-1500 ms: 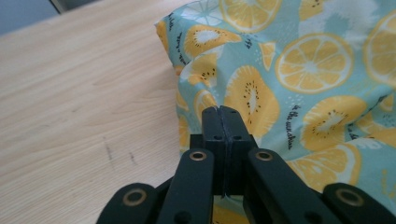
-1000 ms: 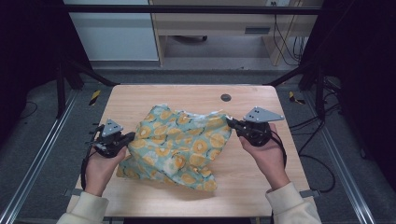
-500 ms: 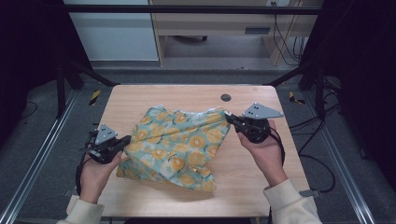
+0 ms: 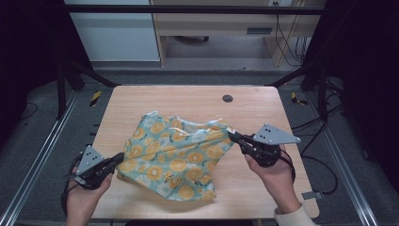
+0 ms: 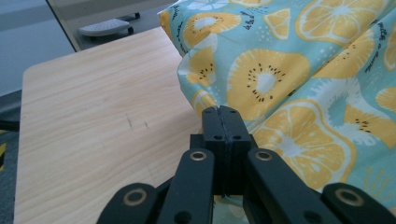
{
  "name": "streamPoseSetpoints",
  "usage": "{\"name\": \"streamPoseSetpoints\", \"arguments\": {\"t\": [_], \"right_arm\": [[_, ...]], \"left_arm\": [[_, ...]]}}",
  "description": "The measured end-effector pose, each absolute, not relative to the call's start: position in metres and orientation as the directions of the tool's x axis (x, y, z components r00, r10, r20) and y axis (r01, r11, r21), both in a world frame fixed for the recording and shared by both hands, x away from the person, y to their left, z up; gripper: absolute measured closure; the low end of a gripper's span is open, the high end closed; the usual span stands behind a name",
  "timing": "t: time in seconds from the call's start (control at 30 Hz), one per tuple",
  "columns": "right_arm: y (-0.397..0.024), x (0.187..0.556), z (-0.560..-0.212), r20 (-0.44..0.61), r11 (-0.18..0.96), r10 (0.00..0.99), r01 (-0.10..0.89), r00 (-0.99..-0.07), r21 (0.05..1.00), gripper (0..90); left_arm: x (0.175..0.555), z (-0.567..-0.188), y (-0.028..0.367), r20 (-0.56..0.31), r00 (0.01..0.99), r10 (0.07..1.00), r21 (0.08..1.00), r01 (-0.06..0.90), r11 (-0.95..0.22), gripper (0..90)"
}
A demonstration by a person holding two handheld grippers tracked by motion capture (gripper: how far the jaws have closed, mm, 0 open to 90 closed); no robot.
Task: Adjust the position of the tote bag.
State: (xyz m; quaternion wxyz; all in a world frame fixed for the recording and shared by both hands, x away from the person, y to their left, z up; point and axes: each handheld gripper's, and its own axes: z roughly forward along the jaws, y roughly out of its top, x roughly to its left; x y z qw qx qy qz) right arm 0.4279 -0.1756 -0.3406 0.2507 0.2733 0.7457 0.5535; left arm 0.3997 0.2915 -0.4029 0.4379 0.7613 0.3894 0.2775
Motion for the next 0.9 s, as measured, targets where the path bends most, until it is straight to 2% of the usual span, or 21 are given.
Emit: {"name": "streamPoseSetpoints", "arguments": {"t": [0.4,0.53,0.67,0.9], "right_arm": [[-0.185,0.407,-0.368,0.026,0.165,0.643,0.171,-0.765,0.971,90.0],[-0.186,0.406,-0.374,0.032,0.169,0.631,0.177,-0.775,0.97,90.0],[-0.188,0.405,-0.382,0.03,0.188,0.599,0.177,-0.8,0.966,90.0],[-0.191,0.399,-0.388,0.023,0.209,0.547,0.163,-0.837,0.964,90.0]], "left_arm": [[0.387,-0.419,0.296,0.072,0.58,0.811,0.862,0.372,-0.343,90.0],[0.383,-0.425,0.296,0.076,0.6,0.796,0.848,0.381,-0.368,90.0],[0.383,-0.434,0.289,0.116,0.627,0.77,0.806,0.393,-0.442,90.0],[0.384,-0.439,0.287,0.106,0.643,0.759,0.795,0.404,-0.453,90.0]]}}
